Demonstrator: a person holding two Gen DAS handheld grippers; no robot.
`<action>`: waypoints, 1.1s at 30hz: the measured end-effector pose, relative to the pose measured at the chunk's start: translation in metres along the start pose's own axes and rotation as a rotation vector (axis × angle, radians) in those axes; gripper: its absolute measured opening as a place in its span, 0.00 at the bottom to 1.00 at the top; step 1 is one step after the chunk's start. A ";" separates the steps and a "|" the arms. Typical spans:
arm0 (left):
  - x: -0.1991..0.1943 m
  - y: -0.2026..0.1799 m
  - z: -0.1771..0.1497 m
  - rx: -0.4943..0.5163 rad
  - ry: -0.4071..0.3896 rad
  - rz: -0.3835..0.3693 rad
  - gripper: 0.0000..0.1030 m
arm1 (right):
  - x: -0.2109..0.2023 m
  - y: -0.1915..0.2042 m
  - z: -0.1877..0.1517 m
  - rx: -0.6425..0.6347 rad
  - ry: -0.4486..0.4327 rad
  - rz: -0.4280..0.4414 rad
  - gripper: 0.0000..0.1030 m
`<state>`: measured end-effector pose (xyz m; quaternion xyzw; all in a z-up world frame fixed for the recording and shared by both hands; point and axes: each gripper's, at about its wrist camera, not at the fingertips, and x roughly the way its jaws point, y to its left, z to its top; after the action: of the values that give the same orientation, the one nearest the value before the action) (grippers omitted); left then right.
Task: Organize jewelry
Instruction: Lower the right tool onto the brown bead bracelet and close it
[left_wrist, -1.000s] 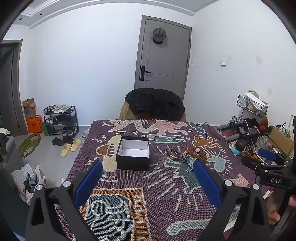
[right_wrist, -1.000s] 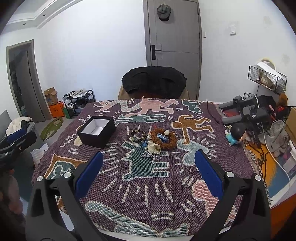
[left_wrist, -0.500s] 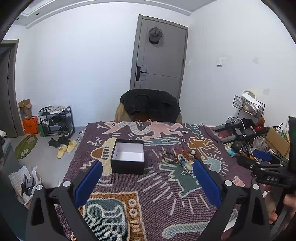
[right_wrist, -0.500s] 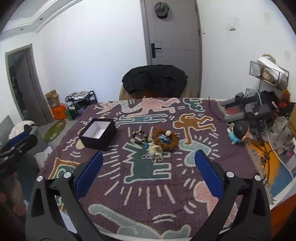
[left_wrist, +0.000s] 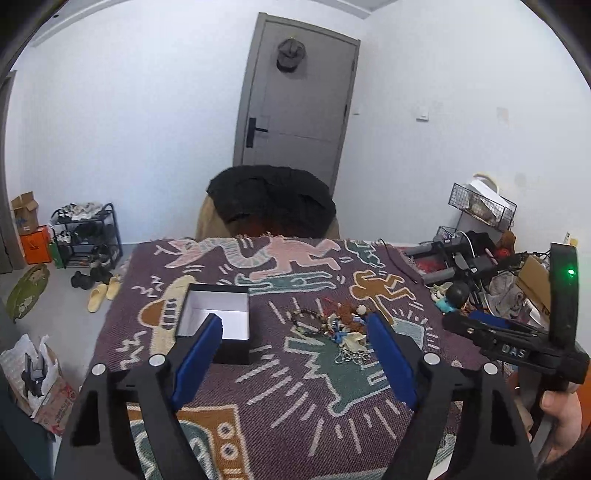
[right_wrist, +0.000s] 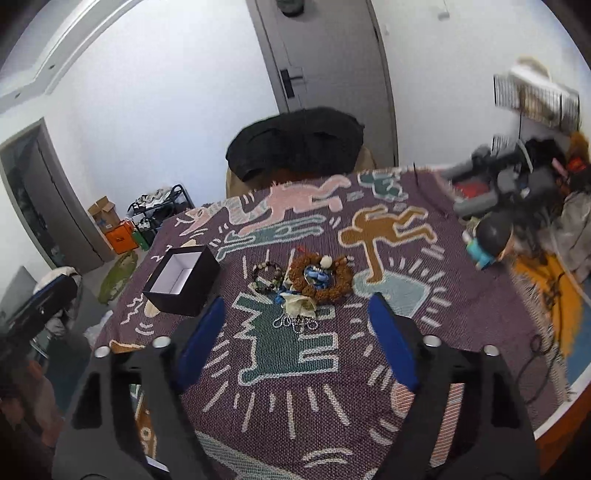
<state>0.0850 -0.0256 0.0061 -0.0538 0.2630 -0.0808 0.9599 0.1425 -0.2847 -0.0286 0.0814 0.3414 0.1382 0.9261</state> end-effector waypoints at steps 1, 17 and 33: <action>0.006 -0.001 0.001 0.002 0.009 -0.006 0.71 | 0.006 -0.004 0.002 0.015 0.013 0.006 0.68; 0.135 -0.014 -0.004 0.019 0.243 -0.042 0.40 | 0.093 -0.065 0.013 0.176 0.167 0.040 0.36; 0.244 0.002 0.003 -0.012 0.401 0.035 0.30 | 0.169 -0.072 0.032 0.109 0.264 -0.015 0.28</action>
<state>0.2936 -0.0677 -0.1128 -0.0376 0.4504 -0.0715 0.8892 0.3007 -0.3024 -0.1256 0.1100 0.4680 0.1219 0.8683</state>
